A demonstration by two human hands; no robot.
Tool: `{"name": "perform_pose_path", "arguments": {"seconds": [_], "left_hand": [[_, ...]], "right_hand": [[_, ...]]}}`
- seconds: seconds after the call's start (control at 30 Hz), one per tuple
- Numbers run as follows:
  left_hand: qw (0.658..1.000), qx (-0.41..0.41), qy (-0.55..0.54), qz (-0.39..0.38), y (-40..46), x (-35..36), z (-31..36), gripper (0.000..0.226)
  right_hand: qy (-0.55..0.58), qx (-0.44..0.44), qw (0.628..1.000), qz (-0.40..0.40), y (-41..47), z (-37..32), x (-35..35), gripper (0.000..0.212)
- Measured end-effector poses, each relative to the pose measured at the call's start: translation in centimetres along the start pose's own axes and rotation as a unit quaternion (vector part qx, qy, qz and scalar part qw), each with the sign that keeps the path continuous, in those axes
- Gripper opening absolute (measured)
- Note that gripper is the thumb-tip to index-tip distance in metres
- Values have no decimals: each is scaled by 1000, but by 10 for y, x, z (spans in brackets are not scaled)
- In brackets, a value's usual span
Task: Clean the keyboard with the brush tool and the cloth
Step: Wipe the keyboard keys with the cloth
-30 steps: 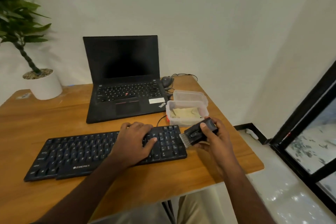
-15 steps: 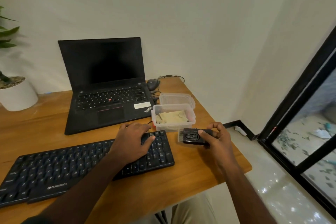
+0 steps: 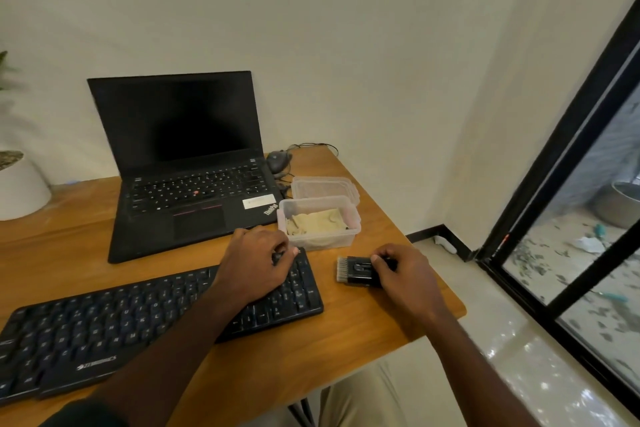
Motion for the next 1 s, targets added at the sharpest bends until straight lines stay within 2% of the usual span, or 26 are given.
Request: {"name": "perform_pose_path", "arguments": {"seconds": [0.07, 0.17, 0.27, 0.47, 0.7, 0.9, 1.0], "left_hand": [[1000, -16, -8, 7, 1, -7, -6, 40], [999, -41, -26, 5, 4, -15, -17, 34], [998, -61, -31, -4, 6, -18, -29, 23], [996, -79, -26, -20, 9, -20, -50, 22], [994, -82, -57, -40, 11, -13, -61, 33], [992, -79, -101, -20, 5, -16, -54, 35], [975, -104, -196, 13, 2, -23, -49, 30]], "right_hand": [[-5, -4, 999, 48, 4, -12, -5, 8], [32, -72, 994, 78, 14, -55, -8, 11], [7, -134, 991, 28, 35, -99, 8, 13], [-209, -148, 959, -119, 95, -130, 71, 35], [-346, -136, 914, -163, 111, -133, 99, 43], [-344, -146, 915, -154, 106, -135, 93, 38], [-250, -157, 946, -132, 97, -139, 67, 29]]}}
Point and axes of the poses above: each hand's wrist, its own y-axis towards the middle knuckle, its own x-axis out of the palm, z = x × y, the point moved 6 cm from there along y, towards the middle knuckle, and after that the axes turned 6 degrees about x, right-handed, at the moved point
